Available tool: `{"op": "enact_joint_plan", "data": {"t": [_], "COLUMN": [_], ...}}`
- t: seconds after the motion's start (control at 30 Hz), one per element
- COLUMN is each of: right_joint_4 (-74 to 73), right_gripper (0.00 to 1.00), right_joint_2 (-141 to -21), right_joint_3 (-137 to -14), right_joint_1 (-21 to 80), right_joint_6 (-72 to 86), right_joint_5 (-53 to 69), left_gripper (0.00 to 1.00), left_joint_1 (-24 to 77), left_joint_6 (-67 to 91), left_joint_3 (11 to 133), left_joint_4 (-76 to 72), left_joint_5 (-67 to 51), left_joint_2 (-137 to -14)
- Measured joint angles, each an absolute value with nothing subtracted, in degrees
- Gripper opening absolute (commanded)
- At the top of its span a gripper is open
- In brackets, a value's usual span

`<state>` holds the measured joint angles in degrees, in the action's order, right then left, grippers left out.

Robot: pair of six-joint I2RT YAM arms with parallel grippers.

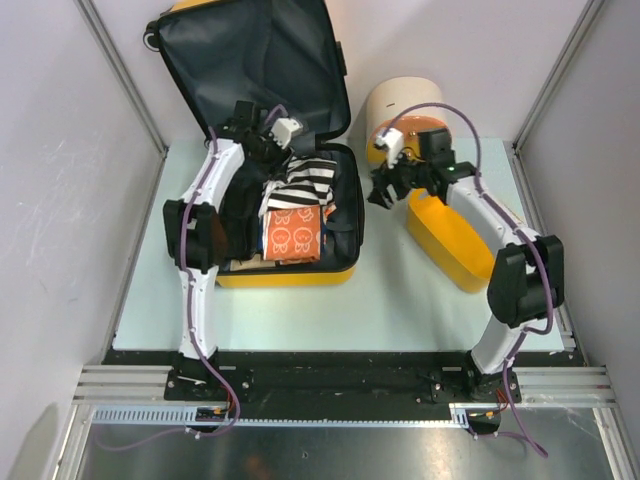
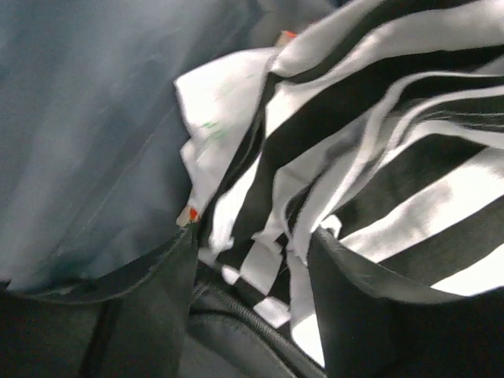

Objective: Open, take out, and arrange the luggage

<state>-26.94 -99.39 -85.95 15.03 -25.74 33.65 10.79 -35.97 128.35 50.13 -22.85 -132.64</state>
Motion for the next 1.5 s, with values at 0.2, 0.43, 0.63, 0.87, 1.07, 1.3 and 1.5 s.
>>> {"op": "enact_joint_plan", "data": {"t": [0.2, 0.43, 0.63, 0.87, 1.07, 1.3, 1.5], "right_joint_4": [-16.3, -10.8, -9.0, -7.2, -9.9, -15.5, -17.3], "right_gripper": [0.77, 0.76, 0.75, 0.75, 0.79, 0.88, 0.73], "right_joint_2": [-105.7, -112.3, -118.3, -126.0, -128.8, -131.0, -131.0], "right_joint_3": [-89.7, -92.7, -97.1, -103.6, -107.4, -112.3, -112.4], "right_joint_1": [26.0, 32.1, 33.5, 33.6, 33.6, 33.5, 33.5], "right_joint_6": [-34.4, -42.1, -45.5, -47.3, -49.6, -51.2, -53.6], "right_joint_5": [34.5, 36.1, 36.5, 35.0, 35.9, 38.5, 39.9], "left_gripper": [0.77, 0.82, 0.83, 0.83, 0.83, 0.83, 0.83], "left_joint_1": [5.8, 1.2, 1.1, 1.2, 1.1, 1.1, 1.1], "left_joint_6": [-28.6, -22.7, -20.1, -18.5, -18.4, -18.4, -18.4], "left_joint_3": [130.1, 121.1, 111.3, 101.7, 98.1, 96.4, 95.1], "left_joint_4": [50.5, 49.9, 49.8, 49.9, 50.0, 49.1, 48.6], "left_joint_5": [-23.2, -24.5, -26.0, -26.3, -26.2, -26.2, -26.2], "left_joint_2": [-130.2, -115.6, -104.9, -101.5, -99.3, -96.4, -95.9]}}
